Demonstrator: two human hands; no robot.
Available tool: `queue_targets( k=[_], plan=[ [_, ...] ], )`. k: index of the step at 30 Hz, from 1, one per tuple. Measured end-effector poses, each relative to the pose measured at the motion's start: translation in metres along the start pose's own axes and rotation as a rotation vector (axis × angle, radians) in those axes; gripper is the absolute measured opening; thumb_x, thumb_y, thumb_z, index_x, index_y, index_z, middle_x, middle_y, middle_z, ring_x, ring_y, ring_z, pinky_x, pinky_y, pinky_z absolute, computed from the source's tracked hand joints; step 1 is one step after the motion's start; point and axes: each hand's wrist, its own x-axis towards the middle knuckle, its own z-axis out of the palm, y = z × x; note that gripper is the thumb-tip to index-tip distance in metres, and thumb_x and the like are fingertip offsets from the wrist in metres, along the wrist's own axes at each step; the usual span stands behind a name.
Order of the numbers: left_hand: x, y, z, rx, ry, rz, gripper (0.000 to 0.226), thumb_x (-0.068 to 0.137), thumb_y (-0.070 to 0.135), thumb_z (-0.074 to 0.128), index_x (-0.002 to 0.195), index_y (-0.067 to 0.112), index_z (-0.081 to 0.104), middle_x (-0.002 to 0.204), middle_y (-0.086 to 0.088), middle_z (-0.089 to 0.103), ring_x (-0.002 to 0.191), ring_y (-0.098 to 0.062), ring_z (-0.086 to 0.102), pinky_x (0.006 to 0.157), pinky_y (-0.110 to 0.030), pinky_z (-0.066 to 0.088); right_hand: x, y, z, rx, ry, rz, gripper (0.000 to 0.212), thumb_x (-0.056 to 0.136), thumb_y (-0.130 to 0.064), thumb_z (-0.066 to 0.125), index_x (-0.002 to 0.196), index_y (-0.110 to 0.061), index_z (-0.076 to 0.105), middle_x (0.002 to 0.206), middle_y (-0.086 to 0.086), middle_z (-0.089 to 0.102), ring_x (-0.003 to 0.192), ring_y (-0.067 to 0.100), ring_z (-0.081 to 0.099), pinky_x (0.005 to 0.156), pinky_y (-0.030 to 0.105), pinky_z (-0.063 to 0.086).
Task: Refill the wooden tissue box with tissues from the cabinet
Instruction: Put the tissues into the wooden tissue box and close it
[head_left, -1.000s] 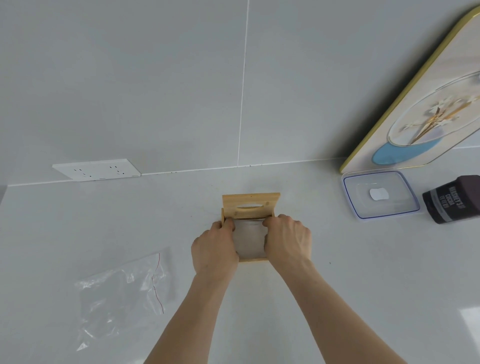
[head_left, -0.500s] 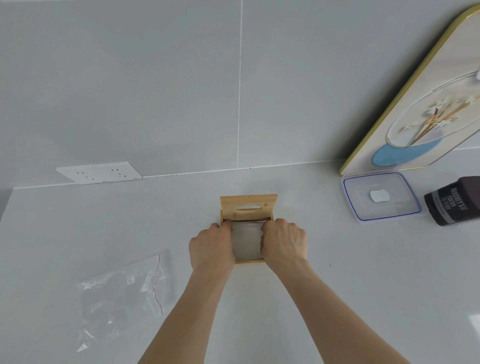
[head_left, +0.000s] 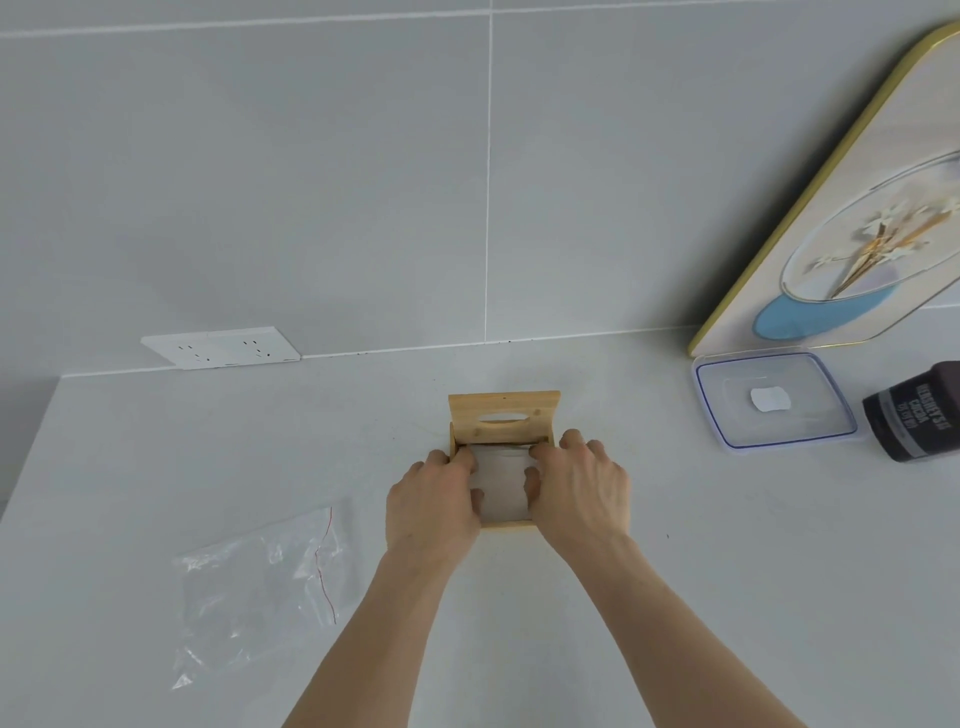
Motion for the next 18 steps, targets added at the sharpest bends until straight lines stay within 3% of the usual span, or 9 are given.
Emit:
queue_targets(
  k=[4,7,8,11,14,18],
  plan=[
    [-0.019,-0.016,-0.016,-0.160,0.139,0.034,0.021,0.096,0.041,0.053,0.112,0.030,0.063,0.140,0.002,0.061,0.116,-0.024,0.064,0.093,-0.035,0.049,-0.009,-0.007,-0.008,0.156,0.294,0.000,0.012,0.083,-0.028,0.075,0.090,-0.020,0.079,0.105,0.006,0.072,0.090,0.032,0.067,0.058,0.031,0.043],
    [-0.026,-0.039,-0.031,-0.299,0.237,-0.004,0.012,0.097,0.042,0.053,0.095,0.031,0.057,0.107,0.011,0.068,0.089,-0.019,0.068,0.078,-0.035,0.052,-0.014,-0.015,-0.013,0.303,0.436,-0.015,0.009,0.082,-0.021,0.076,0.091,-0.018,0.077,0.109,0.007,0.072,0.092,0.033,0.068,0.058,0.034,0.050],
    [-0.027,-0.049,-0.035,-0.343,0.255,-0.036,0.012,0.097,0.044,0.053,0.093,0.033,0.056,0.102,0.013,0.068,0.089,-0.014,0.068,0.077,-0.035,0.053,-0.017,-0.019,-0.014,0.338,0.469,-0.012,0.010,0.083,-0.021,0.076,0.092,-0.018,0.077,0.113,0.007,0.071,0.094,0.033,0.067,0.057,0.033,0.050],
    [-0.029,-0.081,-0.041,-0.487,0.292,-0.141,0.009,0.097,0.045,0.054,0.094,0.037,0.054,0.102,0.020,0.069,0.096,-0.003,0.068,0.079,-0.032,0.053,-0.030,-0.035,-0.013,0.382,0.503,0.015,0.015,0.082,-0.020,0.077,0.097,-0.017,0.074,0.127,0.008,0.064,0.101,0.031,0.064,0.054,0.032,0.050],
    [-0.032,-0.116,-0.040,-0.597,0.300,-0.204,0.009,0.098,0.041,0.056,0.102,0.034,0.057,0.107,0.020,0.069,0.100,-0.007,0.069,0.081,-0.031,0.050,-0.046,-0.056,-0.006,0.375,0.463,0.109,0.023,0.080,-0.021,0.079,0.101,-0.016,0.071,0.129,0.008,0.061,0.104,0.033,0.063,0.058,0.038,0.054],
    [-0.043,-0.169,-0.030,-0.584,0.277,-0.209,0.016,0.098,0.036,0.058,0.113,0.029,0.058,0.117,0.015,0.069,0.112,-0.010,0.065,0.082,-0.029,0.045,-0.072,-0.090,0.001,0.437,0.409,0.165,0.016,0.086,-0.020,0.075,0.101,-0.015,0.072,0.109,0.002,0.069,0.090,0.030,0.068,0.057,0.032,0.046]
  ],
)
